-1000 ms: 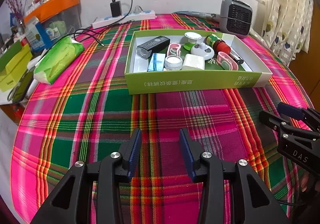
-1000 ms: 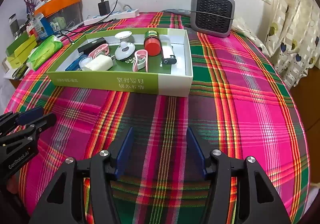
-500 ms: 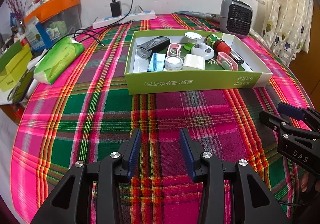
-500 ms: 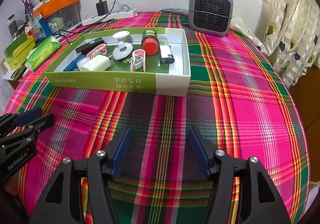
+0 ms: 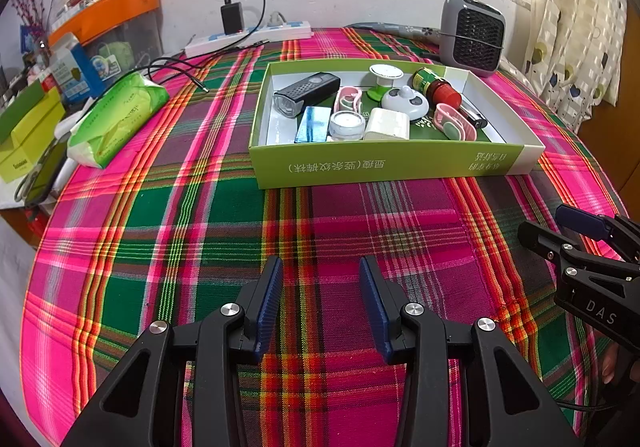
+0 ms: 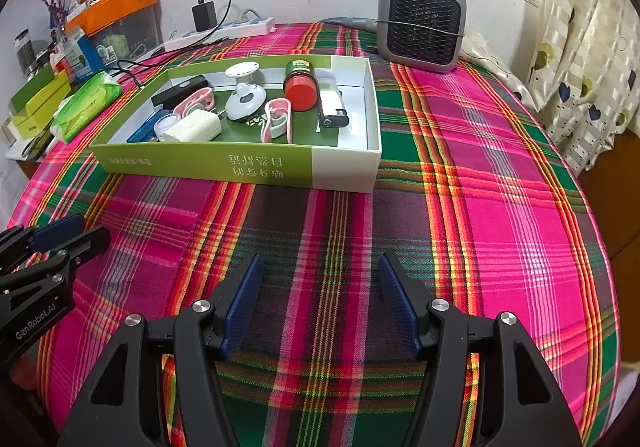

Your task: Organize rigid objects

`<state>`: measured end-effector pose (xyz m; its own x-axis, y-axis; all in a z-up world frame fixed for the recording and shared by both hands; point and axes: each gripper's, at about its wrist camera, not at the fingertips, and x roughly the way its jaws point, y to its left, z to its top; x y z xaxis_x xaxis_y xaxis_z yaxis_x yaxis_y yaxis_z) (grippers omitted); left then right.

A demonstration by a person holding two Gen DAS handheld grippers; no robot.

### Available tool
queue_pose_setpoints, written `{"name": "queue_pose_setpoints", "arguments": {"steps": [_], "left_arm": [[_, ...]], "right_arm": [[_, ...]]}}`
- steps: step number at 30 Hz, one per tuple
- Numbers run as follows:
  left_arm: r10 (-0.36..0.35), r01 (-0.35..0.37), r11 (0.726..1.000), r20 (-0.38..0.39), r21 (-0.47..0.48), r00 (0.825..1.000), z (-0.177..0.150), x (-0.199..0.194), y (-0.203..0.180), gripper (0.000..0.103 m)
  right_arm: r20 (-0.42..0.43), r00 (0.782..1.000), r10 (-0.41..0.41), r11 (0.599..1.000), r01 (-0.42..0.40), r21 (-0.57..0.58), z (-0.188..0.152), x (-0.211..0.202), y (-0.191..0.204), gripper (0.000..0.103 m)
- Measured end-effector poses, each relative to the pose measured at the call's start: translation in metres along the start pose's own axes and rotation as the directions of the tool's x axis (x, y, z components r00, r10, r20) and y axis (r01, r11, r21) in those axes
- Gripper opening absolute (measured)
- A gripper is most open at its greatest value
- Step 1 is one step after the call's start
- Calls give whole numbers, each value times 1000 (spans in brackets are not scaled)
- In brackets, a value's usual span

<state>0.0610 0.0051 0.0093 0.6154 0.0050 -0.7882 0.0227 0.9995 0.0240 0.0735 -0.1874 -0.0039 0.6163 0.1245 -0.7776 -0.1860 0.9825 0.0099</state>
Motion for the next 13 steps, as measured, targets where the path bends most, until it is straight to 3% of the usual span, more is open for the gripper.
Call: {"name": "queue_pose_setpoints", "arguments": {"steps": [13], "left_arm": [[3, -3, 1000, 0, 3, 1000, 0, 0, 0, 39]], "right_arm": [[0, 1000, 0, 1000, 0, 0, 0, 0, 0, 60]]}}
